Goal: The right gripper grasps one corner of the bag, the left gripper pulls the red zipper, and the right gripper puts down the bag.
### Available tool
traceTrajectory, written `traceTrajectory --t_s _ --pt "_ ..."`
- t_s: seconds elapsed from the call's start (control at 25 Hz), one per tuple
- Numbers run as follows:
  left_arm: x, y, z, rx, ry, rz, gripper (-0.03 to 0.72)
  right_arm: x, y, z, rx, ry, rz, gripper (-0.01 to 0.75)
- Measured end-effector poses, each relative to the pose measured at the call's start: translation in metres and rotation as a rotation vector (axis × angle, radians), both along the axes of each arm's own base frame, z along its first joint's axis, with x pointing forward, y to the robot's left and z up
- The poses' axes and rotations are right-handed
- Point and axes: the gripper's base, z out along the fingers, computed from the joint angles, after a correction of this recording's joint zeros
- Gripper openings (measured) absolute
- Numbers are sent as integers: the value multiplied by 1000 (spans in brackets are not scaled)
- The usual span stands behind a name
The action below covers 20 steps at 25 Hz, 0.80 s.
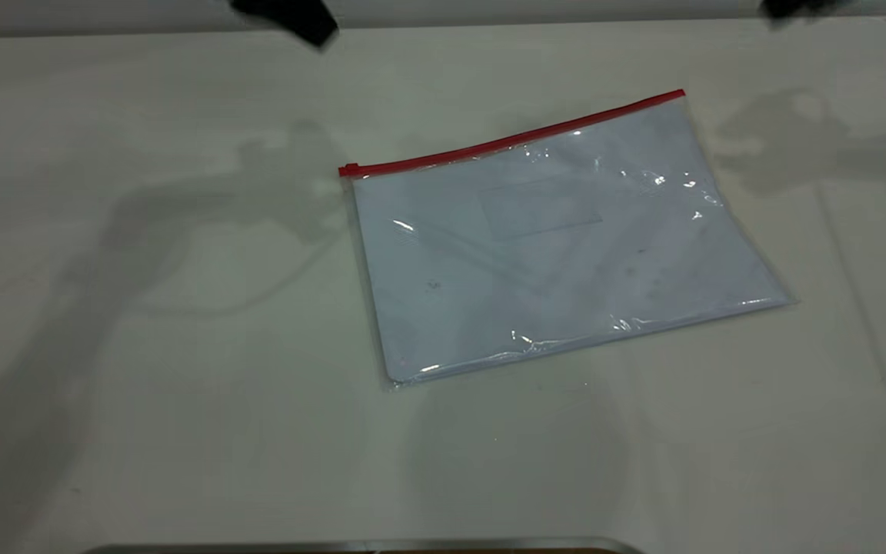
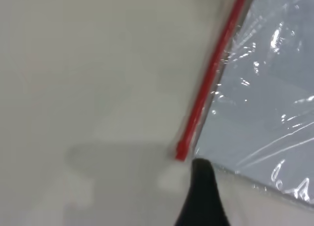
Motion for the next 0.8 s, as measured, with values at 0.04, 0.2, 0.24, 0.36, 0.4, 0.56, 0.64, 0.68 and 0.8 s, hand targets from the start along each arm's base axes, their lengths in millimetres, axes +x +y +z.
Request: traceTrajectory --t_s 0.04,0.2,0.24,0.36,0.4,0.56,0.64,0.68,0.8 --pt "-3 3 14 19 5 34 655 -2 0 25 -1 -31 -3 673" --pt "-24 19 87 57 -14 225 647 -25 5 122 6 -109 2 622" --pt "-33 23 106 66 -22 273 642 -33 7 142 11 -122 7 608" --pt "-63 39 158 106 -47 386 621 -62 12 207 21 -219 -20 584" --pt "-75 44 174 122 -55 421 612 -71 13 224 24 -250 -30 581" --pt "-124 64 226 171 -94 520 588 -122 20 290 36 -381 -85 577" --pt "-147 72 245 179 -111 544 586 -148 22 317 43 -432 -125 577" --pt "-159 75 254 177 -118 549 586 -159 23 326 47 -448 -146 577" --pt "-192 82 276 164 -140 557 586 -194 25 353 74 -480 -246 577"
